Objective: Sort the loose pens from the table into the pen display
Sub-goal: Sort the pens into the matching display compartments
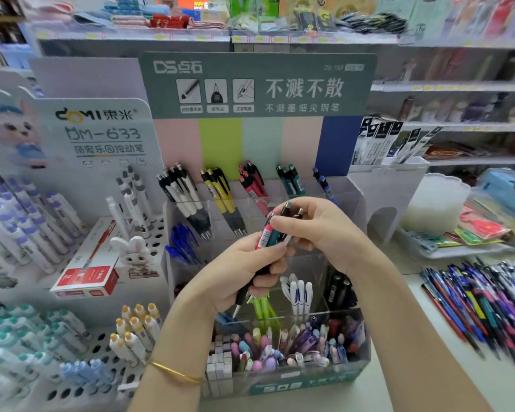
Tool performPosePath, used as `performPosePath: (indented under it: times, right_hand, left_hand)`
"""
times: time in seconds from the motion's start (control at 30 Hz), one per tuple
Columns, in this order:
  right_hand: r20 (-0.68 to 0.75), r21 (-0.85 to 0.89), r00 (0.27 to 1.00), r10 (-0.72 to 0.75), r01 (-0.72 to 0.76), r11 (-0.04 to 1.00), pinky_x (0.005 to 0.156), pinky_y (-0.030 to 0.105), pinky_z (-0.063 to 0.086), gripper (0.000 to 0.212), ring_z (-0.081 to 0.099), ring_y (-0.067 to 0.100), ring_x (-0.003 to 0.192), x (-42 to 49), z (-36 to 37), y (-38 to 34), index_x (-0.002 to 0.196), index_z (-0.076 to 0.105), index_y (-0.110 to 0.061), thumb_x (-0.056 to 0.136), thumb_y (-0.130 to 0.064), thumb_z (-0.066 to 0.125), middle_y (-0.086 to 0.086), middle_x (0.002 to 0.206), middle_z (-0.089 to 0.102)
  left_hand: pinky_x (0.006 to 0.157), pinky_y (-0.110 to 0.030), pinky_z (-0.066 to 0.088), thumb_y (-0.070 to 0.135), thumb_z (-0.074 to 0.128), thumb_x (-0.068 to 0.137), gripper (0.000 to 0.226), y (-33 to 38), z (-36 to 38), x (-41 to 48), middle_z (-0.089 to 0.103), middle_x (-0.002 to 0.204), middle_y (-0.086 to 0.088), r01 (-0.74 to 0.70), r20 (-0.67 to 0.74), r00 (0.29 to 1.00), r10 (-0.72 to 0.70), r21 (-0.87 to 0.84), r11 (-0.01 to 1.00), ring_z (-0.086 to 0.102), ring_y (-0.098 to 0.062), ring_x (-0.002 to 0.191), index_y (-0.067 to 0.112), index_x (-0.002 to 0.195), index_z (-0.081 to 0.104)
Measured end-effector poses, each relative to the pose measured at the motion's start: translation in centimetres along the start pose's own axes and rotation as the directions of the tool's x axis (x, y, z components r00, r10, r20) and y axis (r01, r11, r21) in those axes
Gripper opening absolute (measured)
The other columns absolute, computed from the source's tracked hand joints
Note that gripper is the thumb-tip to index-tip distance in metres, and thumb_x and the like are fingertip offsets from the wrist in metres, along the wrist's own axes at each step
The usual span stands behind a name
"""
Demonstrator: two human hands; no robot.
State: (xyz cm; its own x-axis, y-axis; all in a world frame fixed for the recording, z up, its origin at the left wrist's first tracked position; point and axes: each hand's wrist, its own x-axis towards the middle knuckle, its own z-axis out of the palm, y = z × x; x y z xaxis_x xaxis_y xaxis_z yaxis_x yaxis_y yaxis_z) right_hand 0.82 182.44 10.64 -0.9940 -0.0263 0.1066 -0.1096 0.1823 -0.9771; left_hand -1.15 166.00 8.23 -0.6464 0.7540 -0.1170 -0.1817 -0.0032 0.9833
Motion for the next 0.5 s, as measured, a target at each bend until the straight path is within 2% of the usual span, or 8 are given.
performPosePath:
  times: [0.13,0.23,0.3,0.4,0.43,0.5]
  right_hand:
    - [0.097,-0.082,0.993,0.065,-0.058,0.995,0.047,0.02,0.032,0.019,0.043,0.01,0.052,0.8,-0.7,-0.8,0.088,0.072,-0.003,0.081,-0.022,0.073,0.009,0.072,0.066]
    - [0.074,-0.124,0.996,0.049,-0.039,0.991,0.048,0.019,0.035,0.022,0.045,0.014,0.059,1.2,-1.0,-1.2,0.089,0.071,-0.001,0.082,-0.022,0.072,0.011,0.074,0.065]
    - [0.033,-0.106,0.999,0.019,-0.015,0.994,0.051,0.018,0.039,0.017,0.049,0.014,0.063,1.4,-1.1,-1.4,0.087,0.073,-0.007,0.083,-0.023,0.07,0.009,0.077,0.067]
    - [-0.126,0.101,0.992,0.008,0.005,0.995,0.064,0.03,0.048,0.021,0.058,0.02,0.07,1.7,-2.1,-1.9,0.084,0.072,-0.014,0.072,-0.031,0.072,0.008,0.077,0.066]
    - [-0.192,0.167,0.981,0.009,0.024,0.986,0.064,0.031,0.051,0.026,0.059,0.02,0.069,1.8,-2.6,-2.3,0.085,0.071,-0.012,0.069,-0.032,0.071,0.008,0.076,0.065]
    - [-0.257,0.203,0.966,-0.021,0.075,0.976,0.049,0.02,0.051,0.024,0.059,0.013,0.056,2.0,-3.1,-3.1,0.087,0.068,-0.007,0.074,-0.026,0.071,0.01,0.074,0.064]
  left_hand:
    - [0.041,-0.019,0.021,0.02,0.044,0.101,0.016,0.8,0.2,0.3,0.041,0.063,0.004,0.064,0.025,0.998,-0.065,0.048,0.997,0.029,-0.007,0.045,0.01,0.096,0.056]
    - [0.042,-0.018,0.022,0.02,0.045,0.101,0.015,1.3,0.3,0.7,0.04,0.063,0.004,0.076,0.005,0.997,-0.077,0.074,0.994,0.028,-0.007,0.046,0.01,0.096,0.054]
    - [0.043,-0.018,0.023,0.019,0.047,0.1,0.012,1.6,0.2,0.9,0.041,0.063,0.004,0.056,-0.023,0.998,-0.053,0.112,0.992,0.029,-0.007,0.047,0.009,0.098,0.052]
    - [0.044,-0.02,0.018,0.019,0.049,0.1,0.01,1.4,-0.3,0.9,0.039,0.063,0.006,0.079,-0.063,0.996,-0.069,0.165,0.983,0.026,-0.008,0.049,0.009,0.099,0.051]
    - [0.043,-0.019,0.017,0.019,0.048,0.1,0.01,1.3,-0.5,0.9,0.038,0.062,0.006,0.084,-0.09,0.994,-0.069,0.175,0.981,0.024,-0.008,0.049,0.01,0.098,0.052]
    - [0.041,-0.018,0.017,0.017,0.045,0.101,0.012,0.9,-0.7,1.0,0.034,0.06,0.006,0.052,-0.148,0.989,-0.032,0.136,0.989,0.023,-0.007,0.048,0.01,0.097,0.054]
